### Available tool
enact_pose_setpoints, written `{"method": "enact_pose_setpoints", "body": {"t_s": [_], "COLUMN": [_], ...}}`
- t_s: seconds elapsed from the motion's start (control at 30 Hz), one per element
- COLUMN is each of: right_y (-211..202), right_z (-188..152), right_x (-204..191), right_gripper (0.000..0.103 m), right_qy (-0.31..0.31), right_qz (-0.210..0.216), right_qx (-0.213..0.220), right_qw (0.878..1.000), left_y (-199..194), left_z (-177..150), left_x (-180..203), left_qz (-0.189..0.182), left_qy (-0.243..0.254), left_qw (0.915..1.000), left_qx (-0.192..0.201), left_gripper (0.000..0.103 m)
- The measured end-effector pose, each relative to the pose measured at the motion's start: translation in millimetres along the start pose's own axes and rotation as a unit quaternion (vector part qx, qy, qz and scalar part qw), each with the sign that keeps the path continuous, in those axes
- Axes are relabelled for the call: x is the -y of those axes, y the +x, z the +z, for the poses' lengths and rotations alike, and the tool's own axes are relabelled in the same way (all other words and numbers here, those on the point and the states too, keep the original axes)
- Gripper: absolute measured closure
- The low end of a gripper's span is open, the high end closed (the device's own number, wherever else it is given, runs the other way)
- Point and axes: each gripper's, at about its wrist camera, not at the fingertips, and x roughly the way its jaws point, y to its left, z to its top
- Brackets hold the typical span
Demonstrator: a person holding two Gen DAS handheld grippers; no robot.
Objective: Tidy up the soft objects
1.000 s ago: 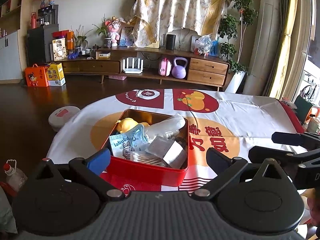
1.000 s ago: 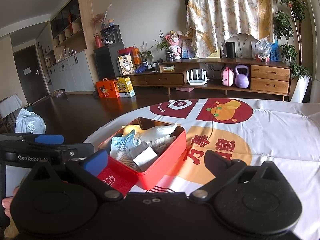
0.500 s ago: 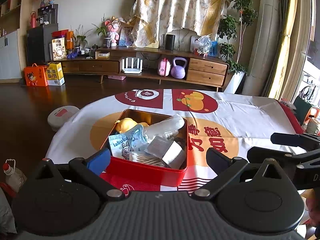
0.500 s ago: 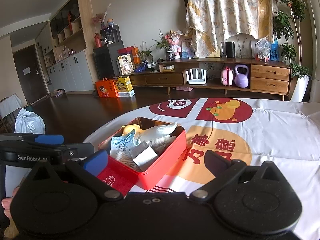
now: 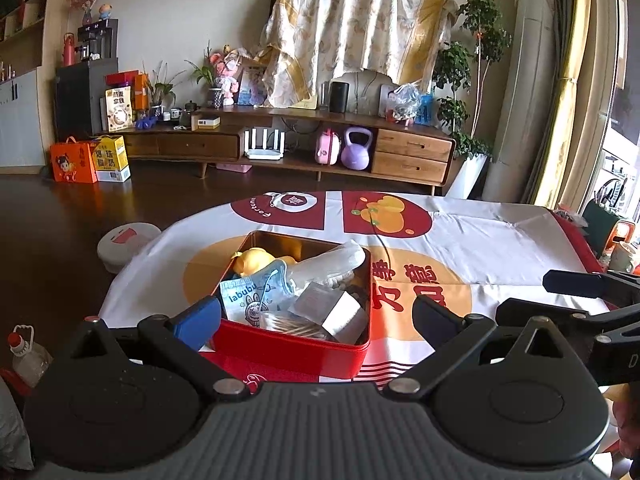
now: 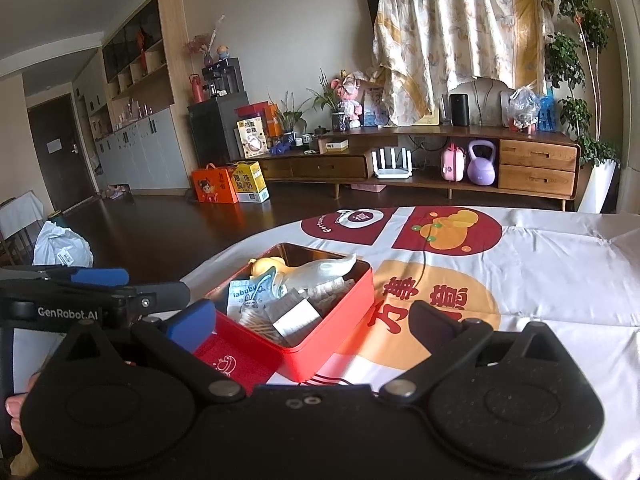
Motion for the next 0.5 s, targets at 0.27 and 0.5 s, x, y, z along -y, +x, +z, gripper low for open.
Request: {"method": "enact_pose_setpoints", "body": {"t_s": [0.27,0.5], "right_y": [-4.0,-4.7], "right_z": [0.1,0.2], "right_x": [-0.5,0.1], "right_gripper": [0.000,0.000], "right_qy": [0.000,0.001], "right_qz": [-0.001,0.000], "right_qx": [0.003,0.004], "right_qw": [1.000,1.000], "left_y": [-6.7,-9.0], "left_z": [0.9,3.1], "left_x": [1.6,-0.4], "left_qz": [0.001,0.004], "left_qy": [0.002,-0.011], "left_qw": [1.0000,0.9998], "left_qx": [0.008,0.016], "left_gripper": [0.000,0.000]}}
